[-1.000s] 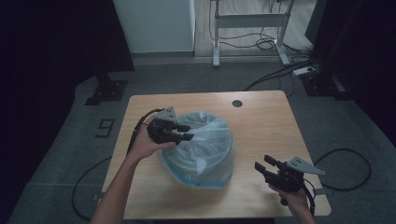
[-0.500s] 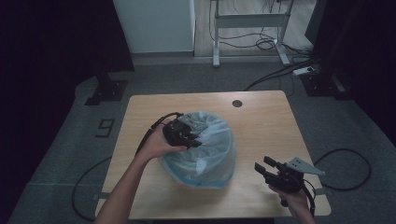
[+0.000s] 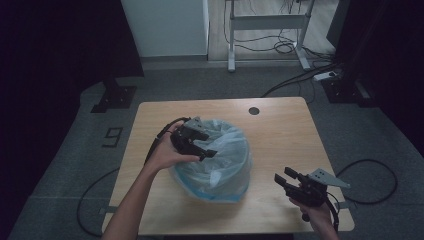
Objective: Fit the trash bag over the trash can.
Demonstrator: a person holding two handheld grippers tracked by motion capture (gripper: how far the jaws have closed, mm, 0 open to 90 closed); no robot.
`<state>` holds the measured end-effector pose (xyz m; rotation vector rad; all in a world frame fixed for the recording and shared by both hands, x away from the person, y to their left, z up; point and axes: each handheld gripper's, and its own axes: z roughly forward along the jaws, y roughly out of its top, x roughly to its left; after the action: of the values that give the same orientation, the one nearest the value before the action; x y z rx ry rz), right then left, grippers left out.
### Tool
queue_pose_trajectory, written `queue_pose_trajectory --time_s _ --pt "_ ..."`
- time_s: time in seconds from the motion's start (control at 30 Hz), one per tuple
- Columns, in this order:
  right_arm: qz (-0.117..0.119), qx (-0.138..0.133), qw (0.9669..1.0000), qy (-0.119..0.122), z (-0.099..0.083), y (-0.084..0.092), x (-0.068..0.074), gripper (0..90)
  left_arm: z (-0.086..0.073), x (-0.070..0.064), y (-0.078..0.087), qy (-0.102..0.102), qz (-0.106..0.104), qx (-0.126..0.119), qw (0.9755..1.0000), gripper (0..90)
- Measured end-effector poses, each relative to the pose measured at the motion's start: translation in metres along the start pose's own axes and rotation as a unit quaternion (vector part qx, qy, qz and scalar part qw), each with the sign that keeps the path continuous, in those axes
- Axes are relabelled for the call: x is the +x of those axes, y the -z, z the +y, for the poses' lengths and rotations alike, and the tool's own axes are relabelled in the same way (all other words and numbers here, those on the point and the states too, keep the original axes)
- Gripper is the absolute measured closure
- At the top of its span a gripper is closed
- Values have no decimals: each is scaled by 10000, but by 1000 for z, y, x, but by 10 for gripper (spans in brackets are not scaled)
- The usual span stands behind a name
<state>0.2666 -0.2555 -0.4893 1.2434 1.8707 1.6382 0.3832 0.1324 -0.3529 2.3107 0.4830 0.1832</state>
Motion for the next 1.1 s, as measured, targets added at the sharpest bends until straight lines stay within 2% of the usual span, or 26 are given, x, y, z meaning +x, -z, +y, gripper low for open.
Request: queue_pose_trajectory --time_s 0.2,0.33,0.53,0.63,0.8,0.93,0.97,1.0,1.1 --pt "-43 3 10000 10 -1 1 -1 424 -13 -5 21 150 237 -579 9979 197" --pt "-55 11 10000 32 -2 1 -1 421 -27 -9 34 280 321 -980 9943 196" --pt "-85 10 10000 12 -2 3 -1 418 -53 -18 52 492 451 -1392 9880 196" --pt "-112 28 9999 15 -4 3 -2 416 -69 -23 63 563 550 -1531 9851 196" --pt "-165 55 9998 11 -6 5 -4 414 -97 -31 80 667 670 -1643 9819 197" --pt "-195 51 9998 6 -7 6 -6 412 -125 -35 92 787 893 -1598 9800 197" --pt "-195 51 9998 6 -7 6 -6 412 -125 -35 92 787 893 -1598 9800 197" --pt "-206 48 9998 0 -7 7 -6 411 -135 -36 95 860 953 -1588 9789 197" --pt "-232 51 9997 -7 -8 7 -7 410 -151 -37 99 966 1011 -1548 9780 197"
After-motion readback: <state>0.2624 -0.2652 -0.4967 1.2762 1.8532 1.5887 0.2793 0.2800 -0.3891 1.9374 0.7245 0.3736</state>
